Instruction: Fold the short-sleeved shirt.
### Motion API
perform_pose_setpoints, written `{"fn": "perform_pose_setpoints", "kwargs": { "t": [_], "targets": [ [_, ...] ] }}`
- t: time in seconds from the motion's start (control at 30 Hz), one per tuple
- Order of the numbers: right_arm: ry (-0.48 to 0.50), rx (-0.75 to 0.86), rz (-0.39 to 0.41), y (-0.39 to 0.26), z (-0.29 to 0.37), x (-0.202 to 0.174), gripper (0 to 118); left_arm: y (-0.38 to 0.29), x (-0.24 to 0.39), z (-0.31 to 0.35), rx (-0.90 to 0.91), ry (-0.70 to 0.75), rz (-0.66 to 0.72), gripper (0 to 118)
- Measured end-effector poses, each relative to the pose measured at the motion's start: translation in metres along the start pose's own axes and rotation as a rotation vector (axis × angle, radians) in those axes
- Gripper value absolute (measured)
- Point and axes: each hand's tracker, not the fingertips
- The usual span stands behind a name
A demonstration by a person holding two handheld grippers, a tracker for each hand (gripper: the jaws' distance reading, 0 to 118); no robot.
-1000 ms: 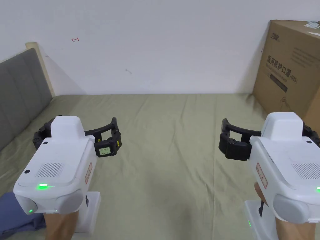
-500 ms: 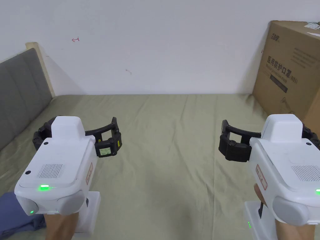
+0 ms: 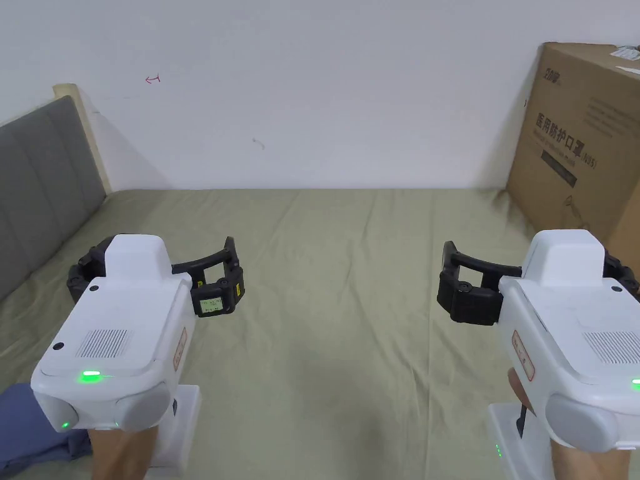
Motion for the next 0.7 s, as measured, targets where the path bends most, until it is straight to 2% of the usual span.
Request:
{"fn": "perform_pose_setpoints", "kwargs": {
  "t": [0.7],
  "targets": [
    [-0.011,-0.004,0.024,0.0035,0.0014,-0.0019,118,-0.0026,-0.0021,-0.0028,-0.005,0.001,-0.01,118]
  ]
}}
